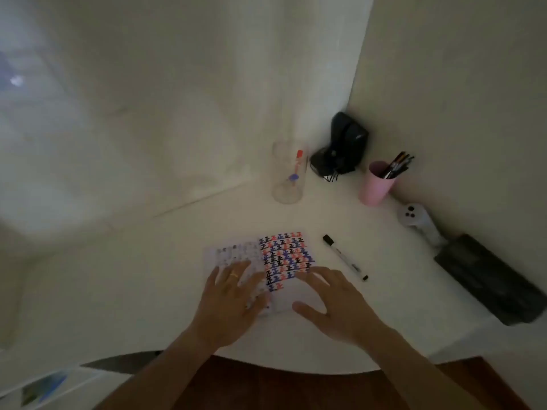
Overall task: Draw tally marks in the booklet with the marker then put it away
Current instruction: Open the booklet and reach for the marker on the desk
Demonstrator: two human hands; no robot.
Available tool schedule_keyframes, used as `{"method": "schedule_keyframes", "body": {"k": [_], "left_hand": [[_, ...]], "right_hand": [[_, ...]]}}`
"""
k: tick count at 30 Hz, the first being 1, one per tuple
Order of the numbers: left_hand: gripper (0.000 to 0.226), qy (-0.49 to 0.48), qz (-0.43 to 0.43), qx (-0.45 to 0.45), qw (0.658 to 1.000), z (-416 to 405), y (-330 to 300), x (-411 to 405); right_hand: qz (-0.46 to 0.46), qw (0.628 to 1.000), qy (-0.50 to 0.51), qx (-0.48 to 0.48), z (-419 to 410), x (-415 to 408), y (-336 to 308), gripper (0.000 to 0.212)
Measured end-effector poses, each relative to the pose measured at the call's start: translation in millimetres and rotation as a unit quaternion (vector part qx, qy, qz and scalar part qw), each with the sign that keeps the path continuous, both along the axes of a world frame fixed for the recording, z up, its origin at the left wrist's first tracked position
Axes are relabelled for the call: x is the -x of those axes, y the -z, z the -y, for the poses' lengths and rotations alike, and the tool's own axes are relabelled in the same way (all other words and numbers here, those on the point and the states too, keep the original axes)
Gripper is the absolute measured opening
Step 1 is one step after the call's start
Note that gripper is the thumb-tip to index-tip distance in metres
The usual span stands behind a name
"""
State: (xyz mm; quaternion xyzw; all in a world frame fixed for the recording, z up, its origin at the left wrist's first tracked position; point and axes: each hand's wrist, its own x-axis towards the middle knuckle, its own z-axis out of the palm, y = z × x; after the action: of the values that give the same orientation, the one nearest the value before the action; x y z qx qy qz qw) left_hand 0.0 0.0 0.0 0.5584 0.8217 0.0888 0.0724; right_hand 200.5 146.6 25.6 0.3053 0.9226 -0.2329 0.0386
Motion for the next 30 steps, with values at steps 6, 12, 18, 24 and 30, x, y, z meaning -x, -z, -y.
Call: {"method": "schedule_keyframes", "body": {"k": [6,12,18,24,30], "left_hand": [[0.06,0.003,-0.019,-0.069,0.997,-8,73,-7],[0.064,-0.011,-0.049,-0.122,0.991,-9,92,-9],[0.068,-0.025,-0.092,-0.142,0.985,-4,91,-16],[0.059,-0.032,-0.104,-0.145,0.983,9,85,-27],[0.069,-0.043,-0.084,-0.114,0.989,20,85,-43]], "right_hand": [[-0.027,0.991,0.011,-0.131,-2,2,99,0.068],[-0.1,0.975,0.03,-0.197,1,-3,124,0.064],[-0.121,0.975,0.047,-0.181,11,-6,119,0.065],[-0.154,0.963,0.08,-0.204,23,-17,111,0.048],[-0.134,0.97,0.09,-0.183,44,-24,99,0.044]]}}
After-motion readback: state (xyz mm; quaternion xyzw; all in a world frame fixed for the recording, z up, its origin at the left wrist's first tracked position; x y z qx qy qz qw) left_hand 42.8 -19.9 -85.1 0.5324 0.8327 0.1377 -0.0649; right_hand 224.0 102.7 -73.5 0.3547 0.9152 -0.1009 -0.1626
